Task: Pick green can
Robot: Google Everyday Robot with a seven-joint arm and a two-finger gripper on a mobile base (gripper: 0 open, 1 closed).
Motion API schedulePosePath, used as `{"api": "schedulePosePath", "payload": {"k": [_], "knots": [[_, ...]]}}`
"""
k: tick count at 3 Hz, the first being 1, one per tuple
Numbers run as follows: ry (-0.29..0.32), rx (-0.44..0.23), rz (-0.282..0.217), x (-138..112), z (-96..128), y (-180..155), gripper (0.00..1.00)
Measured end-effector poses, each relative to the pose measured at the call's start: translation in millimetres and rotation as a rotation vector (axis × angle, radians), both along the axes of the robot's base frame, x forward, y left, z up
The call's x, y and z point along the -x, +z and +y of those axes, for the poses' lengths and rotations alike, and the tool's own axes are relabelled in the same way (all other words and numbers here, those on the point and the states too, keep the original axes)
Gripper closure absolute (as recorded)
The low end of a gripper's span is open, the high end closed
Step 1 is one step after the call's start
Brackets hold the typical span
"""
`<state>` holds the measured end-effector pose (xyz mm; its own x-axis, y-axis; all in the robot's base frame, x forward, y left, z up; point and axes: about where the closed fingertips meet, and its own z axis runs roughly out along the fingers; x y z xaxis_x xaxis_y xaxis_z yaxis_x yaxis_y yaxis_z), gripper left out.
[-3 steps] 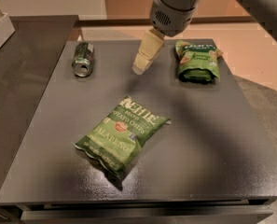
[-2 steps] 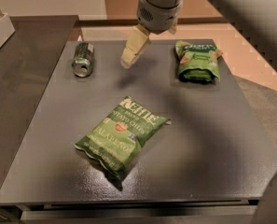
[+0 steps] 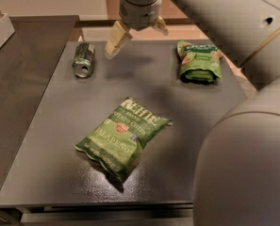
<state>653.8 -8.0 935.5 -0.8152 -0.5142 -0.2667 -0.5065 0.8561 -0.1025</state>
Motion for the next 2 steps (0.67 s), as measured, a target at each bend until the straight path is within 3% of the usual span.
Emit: {"api": "schedulePosePath", "payload": {"k": [1,2], "knots": [[-0.059,-0.029,-0.02,-8.1,17.9,-0.3,0.0],[-0.059,-0.029,-0.02,-8.1,17.9,-0.4,0.0]]}}
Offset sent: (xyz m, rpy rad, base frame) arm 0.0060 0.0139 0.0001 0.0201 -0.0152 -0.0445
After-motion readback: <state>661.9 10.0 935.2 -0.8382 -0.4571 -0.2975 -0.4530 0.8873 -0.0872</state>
